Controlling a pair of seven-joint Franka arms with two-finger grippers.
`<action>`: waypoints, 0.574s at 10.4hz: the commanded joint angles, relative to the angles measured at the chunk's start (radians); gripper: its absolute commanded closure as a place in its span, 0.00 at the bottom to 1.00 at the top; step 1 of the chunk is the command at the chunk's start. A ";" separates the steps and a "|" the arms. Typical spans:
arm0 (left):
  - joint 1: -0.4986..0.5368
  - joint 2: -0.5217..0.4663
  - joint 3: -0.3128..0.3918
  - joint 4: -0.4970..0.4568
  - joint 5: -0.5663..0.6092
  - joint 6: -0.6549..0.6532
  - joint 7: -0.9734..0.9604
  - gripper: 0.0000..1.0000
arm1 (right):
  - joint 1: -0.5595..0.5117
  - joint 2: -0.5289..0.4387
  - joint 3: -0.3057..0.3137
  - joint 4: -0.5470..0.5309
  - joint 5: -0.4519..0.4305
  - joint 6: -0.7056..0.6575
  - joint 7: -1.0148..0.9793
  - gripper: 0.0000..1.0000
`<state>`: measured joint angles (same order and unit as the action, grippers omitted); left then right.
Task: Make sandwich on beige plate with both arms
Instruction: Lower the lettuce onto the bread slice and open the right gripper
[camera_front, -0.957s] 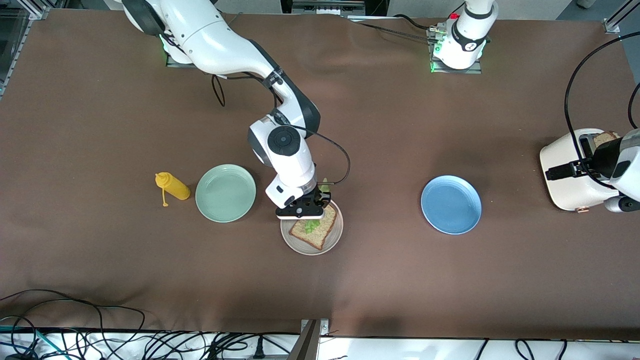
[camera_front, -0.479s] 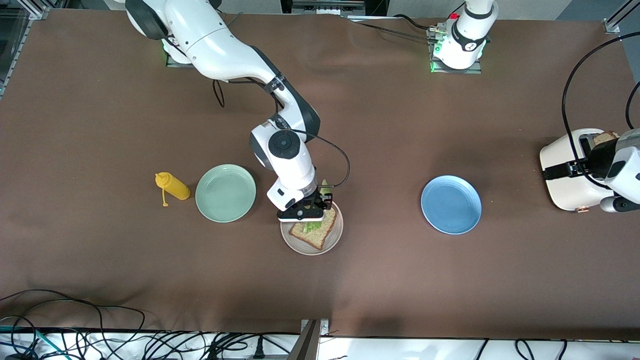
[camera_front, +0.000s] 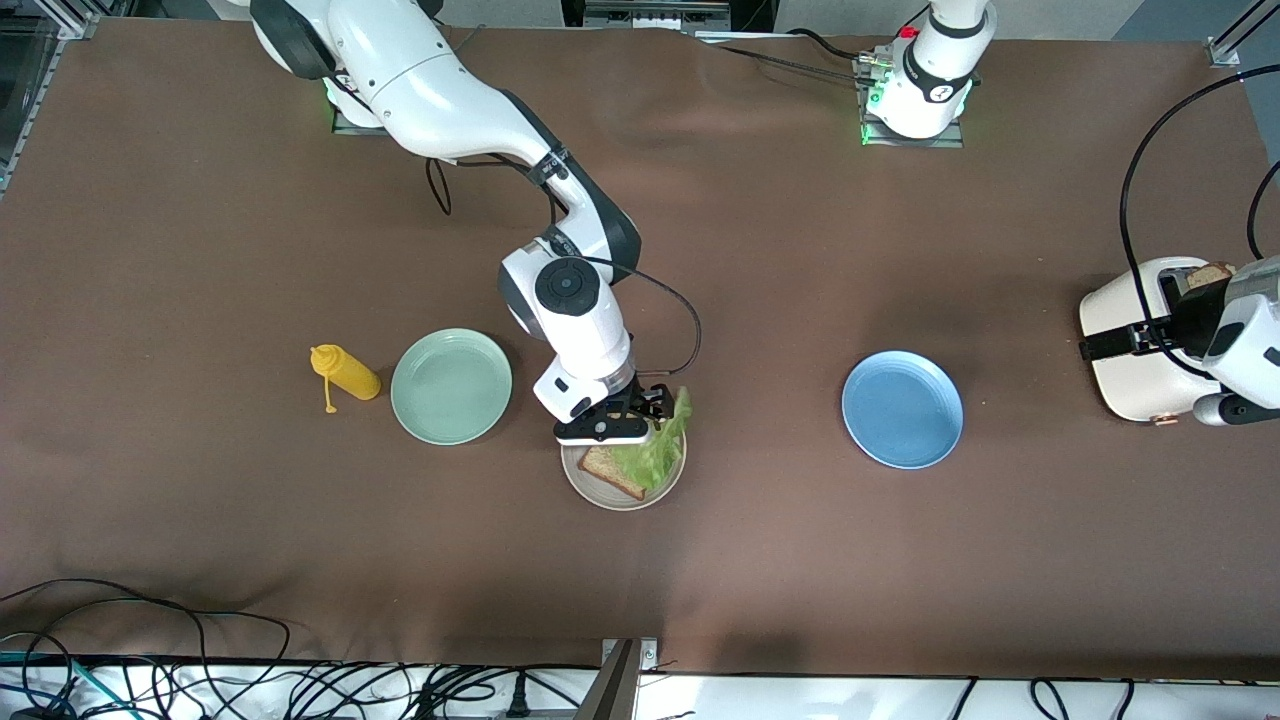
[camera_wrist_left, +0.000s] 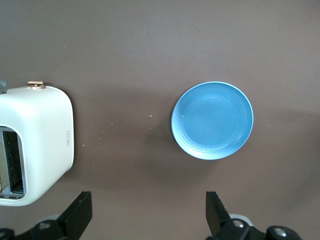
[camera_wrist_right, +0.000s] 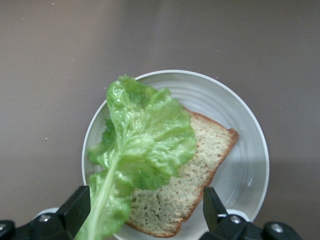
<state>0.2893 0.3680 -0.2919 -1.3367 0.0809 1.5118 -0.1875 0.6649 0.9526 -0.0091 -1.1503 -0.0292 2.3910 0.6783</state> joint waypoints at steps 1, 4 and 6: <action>-0.002 0.017 -0.001 0.011 -0.001 -0.007 0.020 0.00 | -0.010 0.011 0.000 0.024 -0.005 0.002 -0.046 0.00; -0.001 0.019 -0.001 0.013 -0.001 -0.005 0.020 0.00 | -0.013 -0.006 0.000 0.023 -0.002 -0.015 -0.048 0.00; 0.002 0.019 0.000 0.013 0.002 -0.007 0.022 0.00 | -0.021 -0.038 -0.003 0.026 -0.011 -0.128 -0.077 0.00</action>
<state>0.2878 0.3859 -0.2917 -1.3368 0.0809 1.5118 -0.1875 0.6533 0.9441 -0.0153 -1.1353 -0.0292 2.3471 0.6371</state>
